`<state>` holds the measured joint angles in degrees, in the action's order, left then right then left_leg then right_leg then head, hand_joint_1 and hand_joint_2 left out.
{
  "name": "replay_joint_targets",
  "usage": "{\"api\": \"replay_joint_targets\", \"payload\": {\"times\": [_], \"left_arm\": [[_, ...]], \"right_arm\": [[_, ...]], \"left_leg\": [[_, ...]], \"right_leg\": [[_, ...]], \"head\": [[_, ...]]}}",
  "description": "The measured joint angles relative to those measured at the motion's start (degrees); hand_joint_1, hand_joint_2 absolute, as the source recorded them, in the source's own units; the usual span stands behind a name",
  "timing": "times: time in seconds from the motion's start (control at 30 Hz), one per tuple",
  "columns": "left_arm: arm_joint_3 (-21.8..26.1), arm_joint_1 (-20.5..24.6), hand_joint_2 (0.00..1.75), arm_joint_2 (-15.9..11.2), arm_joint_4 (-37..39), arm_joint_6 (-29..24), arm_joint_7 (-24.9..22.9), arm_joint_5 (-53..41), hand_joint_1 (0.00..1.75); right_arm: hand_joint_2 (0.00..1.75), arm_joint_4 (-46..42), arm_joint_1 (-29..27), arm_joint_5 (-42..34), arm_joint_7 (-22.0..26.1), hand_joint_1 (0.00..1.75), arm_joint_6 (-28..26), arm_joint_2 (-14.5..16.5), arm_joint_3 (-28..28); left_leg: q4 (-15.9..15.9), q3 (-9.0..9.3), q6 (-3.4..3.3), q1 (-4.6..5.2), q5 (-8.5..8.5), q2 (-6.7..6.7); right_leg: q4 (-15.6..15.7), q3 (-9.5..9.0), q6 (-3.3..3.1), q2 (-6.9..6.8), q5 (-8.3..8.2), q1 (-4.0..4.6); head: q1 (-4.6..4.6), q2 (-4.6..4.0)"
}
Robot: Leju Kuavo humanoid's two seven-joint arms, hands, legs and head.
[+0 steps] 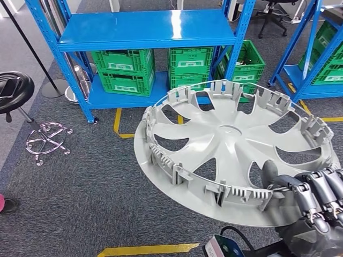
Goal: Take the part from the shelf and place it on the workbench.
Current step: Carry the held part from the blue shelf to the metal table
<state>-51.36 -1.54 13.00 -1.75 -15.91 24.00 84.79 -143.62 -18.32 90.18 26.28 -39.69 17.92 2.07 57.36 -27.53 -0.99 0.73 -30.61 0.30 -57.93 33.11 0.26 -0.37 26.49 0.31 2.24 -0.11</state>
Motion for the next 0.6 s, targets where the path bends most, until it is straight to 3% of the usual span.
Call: {"api": "replay_joint_targets", "payload": {"times": [0.23,0.37,0.4,0.47,0.53,0.57,0.6], "left_arm": [[0.0,0.0,1.75,0.0,0.0,0.0,0.1,0.0,0.0],[0.0,0.0,1.75,0.0,0.0,0.0,0.1,0.0,0.0],[0.0,0.0,1.75,0.0,0.0,0.0,0.1,0.0,0.0],[0.0,0.0,1.75,0.0,0.0,0.1,0.1,0.0,0.0],[0.0,0.0,1.75,0.0,0.0,0.1,0.1,0.0,0.0],[0.0,0.0,1.75,0.0,0.0,0.2,0.1,0.0,0.0],[0.1,0.0,1.75,0.0,0.0,0.2,0.1,0.0,0.0]], "right_arm": [[1.75,0.0,0.0,0.0,-0.9,1.75,0.0,0.0,0.2],[1.75,0.0,0.0,0.0,-1.4,1.75,0.0,0.0,0.4],[1.75,0.0,0.0,0.0,-1.5,1.75,0.0,0.0,0.5],[1.75,0.0,-0.1,0.0,-1.5,1.75,0.0,0.0,0.5],[1.75,0.0,-0.1,0.0,-1.6,1.75,0.0,0.0,0.5],[1.75,0.0,-0.2,0.0,-1.5,1.75,0.0,0.0,0.5],[1.75,0.0,-0.2,0.0,-1.5,1.75,0.0,0.0,0.5]], "left_leg": [[0.3,-0.2,-0.11,0.09,0.1,-0.01],[-0.3,-0.3,-0.73,0.01,0.86,0.15],[-0.8,-0.28,-1.01,-0.19,1.29,0.34],[-1.5,-0.49,-1.35,-0.64,2.04,0.85],[-1.5,-0.95,-1.32,-0.76,2.29,1.39],[-1.5,-1.06,-1.22,-0.82,2.33,1.72],[-1.5,-1.09,-1.08,-0.94,2.33,2.09]], "right_leg": [[0.0,0.17,0.24,-0.03,-0.24,-0.06],[0.2,0.42,0.84,0.07,-0.6,-0.15],[-0.3,0.81,1.04,0.18,-0.08,-0.14],[-4.6,2.93,1.49,0.33,2.91,-0.27],[-12.2,6.12,2.06,0.34,6.66,-0.71],[-14.9,7.13,2.34,0.31,7.52,-0.99],[-15.6,7.16,2.65,0.25,7.28,-1.27]], "head": [[-0.01,0.0],[-0.03,0.0],[0.03,0.0],[0.28,0.0],[0.51,0.0],[0.52,0.0],[0.52,0.0]]}}
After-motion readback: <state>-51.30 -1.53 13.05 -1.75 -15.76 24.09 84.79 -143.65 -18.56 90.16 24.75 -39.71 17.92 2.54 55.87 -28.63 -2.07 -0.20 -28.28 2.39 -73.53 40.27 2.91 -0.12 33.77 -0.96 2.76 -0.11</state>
